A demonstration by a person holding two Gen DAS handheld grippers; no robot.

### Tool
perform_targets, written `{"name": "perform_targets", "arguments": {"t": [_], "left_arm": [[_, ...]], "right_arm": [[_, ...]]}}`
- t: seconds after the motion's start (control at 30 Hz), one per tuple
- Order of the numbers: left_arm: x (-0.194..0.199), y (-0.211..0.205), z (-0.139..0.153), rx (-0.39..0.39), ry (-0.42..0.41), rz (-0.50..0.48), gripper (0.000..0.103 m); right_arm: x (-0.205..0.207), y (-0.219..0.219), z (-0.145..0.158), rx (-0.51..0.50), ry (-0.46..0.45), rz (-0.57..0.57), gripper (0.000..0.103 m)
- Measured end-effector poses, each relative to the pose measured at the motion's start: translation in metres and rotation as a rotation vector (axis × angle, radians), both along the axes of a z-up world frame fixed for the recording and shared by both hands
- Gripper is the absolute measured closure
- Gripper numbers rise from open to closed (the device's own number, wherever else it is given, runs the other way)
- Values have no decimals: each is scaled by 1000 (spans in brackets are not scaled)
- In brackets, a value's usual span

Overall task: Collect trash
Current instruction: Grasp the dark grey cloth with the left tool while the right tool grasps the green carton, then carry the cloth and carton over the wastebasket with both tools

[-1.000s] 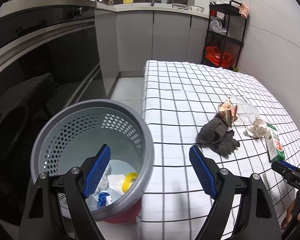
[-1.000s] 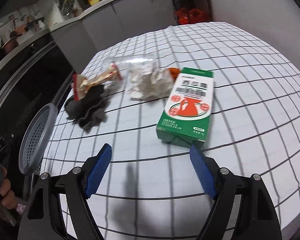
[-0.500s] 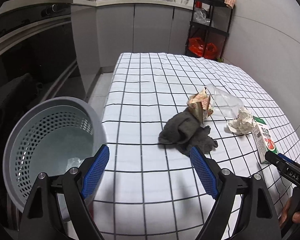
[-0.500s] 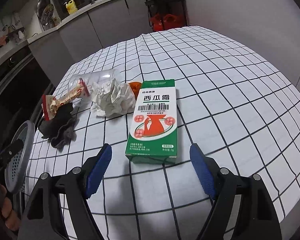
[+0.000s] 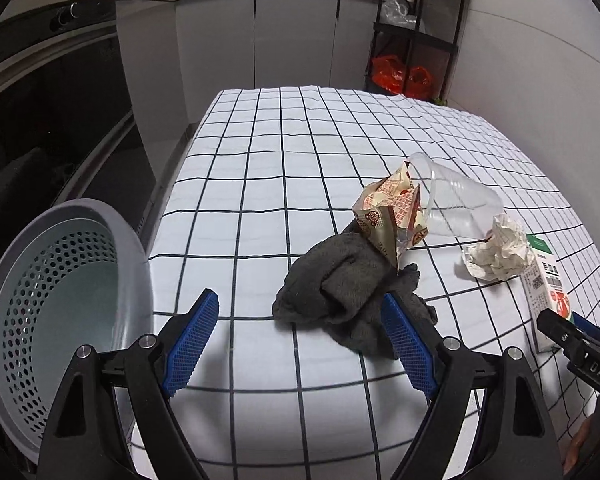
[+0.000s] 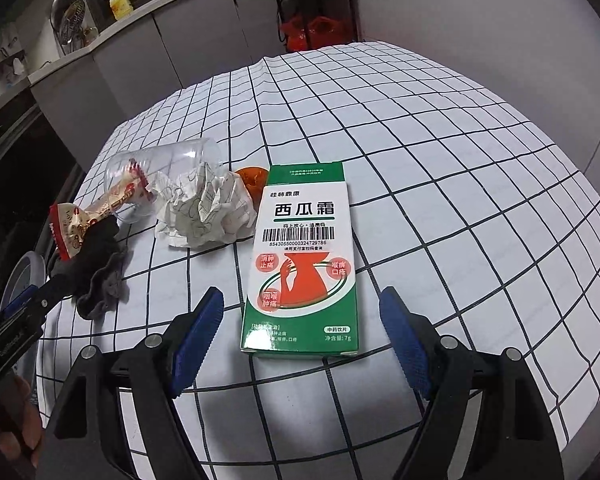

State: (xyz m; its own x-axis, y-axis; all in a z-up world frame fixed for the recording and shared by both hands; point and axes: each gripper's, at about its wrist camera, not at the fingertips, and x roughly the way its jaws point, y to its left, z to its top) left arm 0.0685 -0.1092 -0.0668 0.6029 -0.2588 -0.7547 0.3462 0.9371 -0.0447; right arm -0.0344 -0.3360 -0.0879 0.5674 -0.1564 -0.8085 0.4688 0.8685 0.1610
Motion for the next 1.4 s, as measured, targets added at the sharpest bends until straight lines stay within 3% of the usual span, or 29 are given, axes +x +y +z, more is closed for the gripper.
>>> {"name": "perform_targets", "arguments": {"t": [0.23,0.33,0.4,0.5,0.57,0.8,1.4], "left_arm": [[8,-12,-9,32,14,-14,26],[12,-15,-9,26,18,-21,37],[15,-17,-9,12,27,-33,53],[15,-19,-8,-4,35,-48,71],[15,-17,-7,-17,39,-50,77],[3,-1,8,-45,18,-48,81],[-42,74,77,-64,-186,35,81]], "right_arm": [[6,9,-3,-25,26,23,27],[7,10,-2,-29,22,28,28],[9,11,-4,-28,33,34,42],[7,10,-5,-32,31,41,50],[7,10,-4,-21,22,49,50],[-3,10,6,-18,-27,46,51],[-34,41,54,-55,-167,68,51]]}}
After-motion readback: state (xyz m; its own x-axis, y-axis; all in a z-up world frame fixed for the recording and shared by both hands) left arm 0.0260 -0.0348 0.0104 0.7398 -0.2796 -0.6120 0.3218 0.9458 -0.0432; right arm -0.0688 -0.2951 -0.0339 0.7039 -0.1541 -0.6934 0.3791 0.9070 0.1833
